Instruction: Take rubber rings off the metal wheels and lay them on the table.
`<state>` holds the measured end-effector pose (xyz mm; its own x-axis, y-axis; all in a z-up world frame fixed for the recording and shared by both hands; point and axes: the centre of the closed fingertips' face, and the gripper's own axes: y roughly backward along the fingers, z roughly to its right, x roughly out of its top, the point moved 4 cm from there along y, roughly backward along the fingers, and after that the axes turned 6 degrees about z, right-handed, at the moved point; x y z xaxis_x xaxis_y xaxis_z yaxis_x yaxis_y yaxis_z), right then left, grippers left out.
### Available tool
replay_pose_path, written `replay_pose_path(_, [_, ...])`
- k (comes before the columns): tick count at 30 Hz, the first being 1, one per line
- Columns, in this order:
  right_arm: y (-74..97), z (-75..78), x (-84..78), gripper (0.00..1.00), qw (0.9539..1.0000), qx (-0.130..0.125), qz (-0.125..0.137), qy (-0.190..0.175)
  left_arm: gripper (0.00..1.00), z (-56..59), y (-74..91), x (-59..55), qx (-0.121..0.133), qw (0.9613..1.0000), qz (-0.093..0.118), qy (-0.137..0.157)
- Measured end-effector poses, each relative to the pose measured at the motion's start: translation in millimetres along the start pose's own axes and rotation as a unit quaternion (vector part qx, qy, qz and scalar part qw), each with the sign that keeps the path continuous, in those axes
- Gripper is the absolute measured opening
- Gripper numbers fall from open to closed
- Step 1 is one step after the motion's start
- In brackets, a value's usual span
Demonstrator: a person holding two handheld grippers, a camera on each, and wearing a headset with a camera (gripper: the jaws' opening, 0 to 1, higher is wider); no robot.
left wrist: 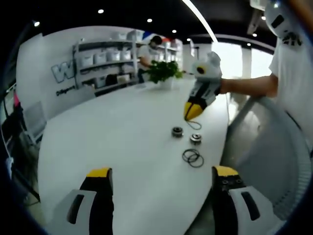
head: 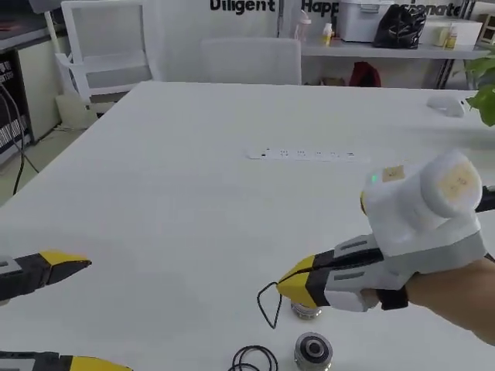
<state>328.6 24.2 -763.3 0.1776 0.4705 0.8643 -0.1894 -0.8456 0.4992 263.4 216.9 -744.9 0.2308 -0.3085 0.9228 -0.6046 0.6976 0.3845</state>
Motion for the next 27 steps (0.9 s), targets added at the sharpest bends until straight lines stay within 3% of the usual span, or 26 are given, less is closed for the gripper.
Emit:
replay_pose_path(5, [-9.8, -4.2, -16.8, 0.0, 0.998, -0.001, -0.052, 0.038, 0.84, 3.5, -1.3, -1.9, -0.006, 1.0, -0.004, 0.002])
replay_pose_path(12, [-19.7, -8.7, -29.1, 0.0, 0.9939, 0.003, -0.086, 0.069, 0.83, 4.5, -2.1, 0.6, -0.006, 0.9999, 0.005, 0.007])
replay_pose_path(21, [-29.8, -15.7, -39.9, 0.0, 0.991, 0.016, -0.108, 0.078, 0.83, 8.9, -2.7, -4.9, -0.01, 0.9999, 0.0, 0.013])
replay_pose_path(27, [-32.9, -14.8, -48.7, 0.0, 0.9879, 0.01, -0.128, 0.087, 0.83, 9.6, -1.8, -6.3, -0.01, 0.9999, -0.002, 0.014])
